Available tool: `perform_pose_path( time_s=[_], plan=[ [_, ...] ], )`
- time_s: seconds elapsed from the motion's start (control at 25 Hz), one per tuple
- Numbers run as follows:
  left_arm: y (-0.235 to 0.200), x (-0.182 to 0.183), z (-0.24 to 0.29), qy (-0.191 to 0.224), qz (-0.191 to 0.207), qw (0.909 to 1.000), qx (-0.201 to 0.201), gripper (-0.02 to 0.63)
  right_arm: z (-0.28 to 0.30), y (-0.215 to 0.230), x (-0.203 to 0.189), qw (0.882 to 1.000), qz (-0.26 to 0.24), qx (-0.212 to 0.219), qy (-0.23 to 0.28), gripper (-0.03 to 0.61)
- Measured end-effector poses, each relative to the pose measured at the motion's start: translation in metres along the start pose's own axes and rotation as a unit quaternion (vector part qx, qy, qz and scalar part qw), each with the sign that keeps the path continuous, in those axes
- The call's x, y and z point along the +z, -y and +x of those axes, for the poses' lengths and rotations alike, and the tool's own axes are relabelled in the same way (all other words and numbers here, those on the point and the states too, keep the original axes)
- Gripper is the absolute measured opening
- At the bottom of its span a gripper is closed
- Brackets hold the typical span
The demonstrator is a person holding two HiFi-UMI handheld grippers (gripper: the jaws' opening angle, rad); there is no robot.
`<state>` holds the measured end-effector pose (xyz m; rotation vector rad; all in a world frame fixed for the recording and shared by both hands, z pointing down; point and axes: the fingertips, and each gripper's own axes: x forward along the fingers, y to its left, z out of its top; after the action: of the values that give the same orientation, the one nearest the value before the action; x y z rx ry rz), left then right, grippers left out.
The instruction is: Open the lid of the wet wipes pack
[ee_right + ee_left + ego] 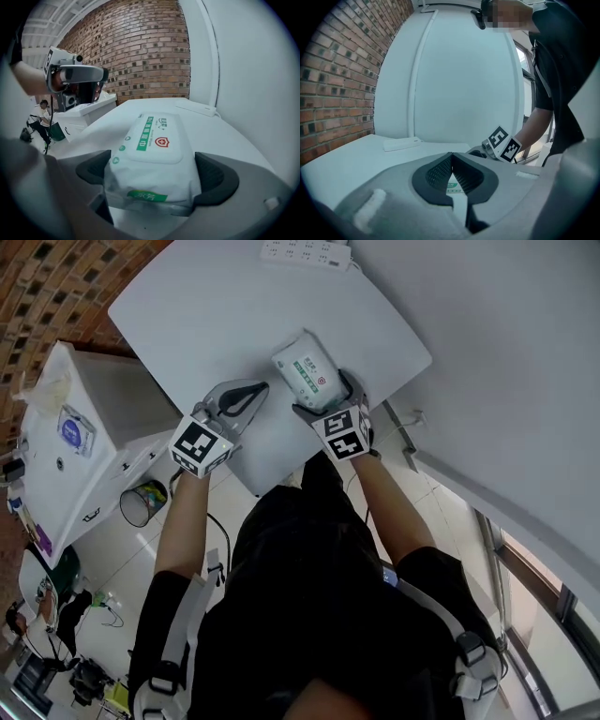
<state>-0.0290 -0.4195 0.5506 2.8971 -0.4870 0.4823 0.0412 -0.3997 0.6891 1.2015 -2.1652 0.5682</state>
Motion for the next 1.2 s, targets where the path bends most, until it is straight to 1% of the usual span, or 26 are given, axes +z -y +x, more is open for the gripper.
perform_pose_path(
  time_s=[0.16, 0.2, 0.28, 0.36, 0.44, 0.56, 0.64, 0.68, 0.8, 0.88, 0.96, 1.0, 1.04, 1.08, 1.2],
  plan=[
    [-0.003, 0.001, 0.013, -0.022, 0.022, 0.9995, -0.007, 0.006, -0.001, -0.003, -0.005, 1.000, -0.011, 0.020, -0.020, 0.528],
    [-0.004, 0.002, 0.015, -0.025, 0.031, 0.9992, -0.008, 0.019, -0.001, -0.003, -0.005, 0.999, -0.014, 0.023, -0.020, 0.528],
    [-0.006, 0.005, 0.017, -0.024, 0.049, 0.9984, -0.011, 0.028, -0.002, -0.004, -0.005, 0.999, -0.018, 0.026, -0.021, 0.528],
    [-0.009, 0.006, 0.019, -0.020, 0.055, 0.9981, -0.016, 0.043, -0.002, -0.004, -0.006, 0.999, -0.020, 0.026, -0.027, 0.528],
    [-0.011, 0.006, 0.022, -0.022, 0.062, 0.9974, -0.030, 0.057, -0.003, -0.003, -0.006, 0.999, -0.022, 0.025, -0.031, 0.528],
    [-0.010, 0.000, 0.028, -0.048, 0.099, 0.9916, -0.069, 0.086, -0.003, -0.002, -0.005, 0.999, -0.020, 0.025, -0.031, 0.528],
    [-0.007, -0.010, 0.034, -0.078, 0.135, 0.9826, -0.101, 0.114, -0.003, -0.002, -0.004, 0.999, -0.021, 0.026, -0.032, 0.528],
    [-0.005, -0.017, 0.038, -0.094, 0.157, 0.9762, -0.116, 0.141, -0.003, -0.003, -0.004, 0.999, -0.022, 0.026, -0.031, 0.528],
    [0.004, -0.033, 0.050, -0.134, 0.225, 0.9509, -0.165, 0.153, -0.002, -0.003, -0.003, 0.999, -0.024, 0.025, -0.030, 0.528],
    [0.012, -0.044, 0.058, -0.159, 0.258, 0.9328, -0.195, 0.161, -0.002, -0.004, -0.003, 0.999, -0.024, 0.022, -0.027, 0.529],
    [0.016, -0.054, 0.065, -0.187, 0.293, 0.9135, -0.211, 0.187, -0.001, -0.005, -0.004, 0.999, -0.023, 0.018, -0.025, 0.529],
    [0.016, -0.058, 0.068, -0.198, 0.314, 0.9028, -0.217, 0.187, -0.001, -0.005, -0.004, 0.999, -0.023, 0.017, -0.024, 0.529],
    [0.017, -0.061, 0.070, -0.209, 0.338, 0.8901, -0.223, 0.189, -0.001, -0.004, -0.003, 0.999, -0.023, 0.016, -0.025, 0.529],
    [0.017, -0.064, 0.073, -0.219, 0.364, 0.8750, -0.232, 0.190, 0.000, -0.004, -0.003, 0.999, -0.023, 0.015, -0.025, 0.529],
    [0.021, -0.071, 0.078, -0.245, 0.438, 0.8239, -0.263, 0.201, 0.000, -0.005, -0.003, 0.999, -0.021, 0.011, -0.027, 0.529]
  ],
)
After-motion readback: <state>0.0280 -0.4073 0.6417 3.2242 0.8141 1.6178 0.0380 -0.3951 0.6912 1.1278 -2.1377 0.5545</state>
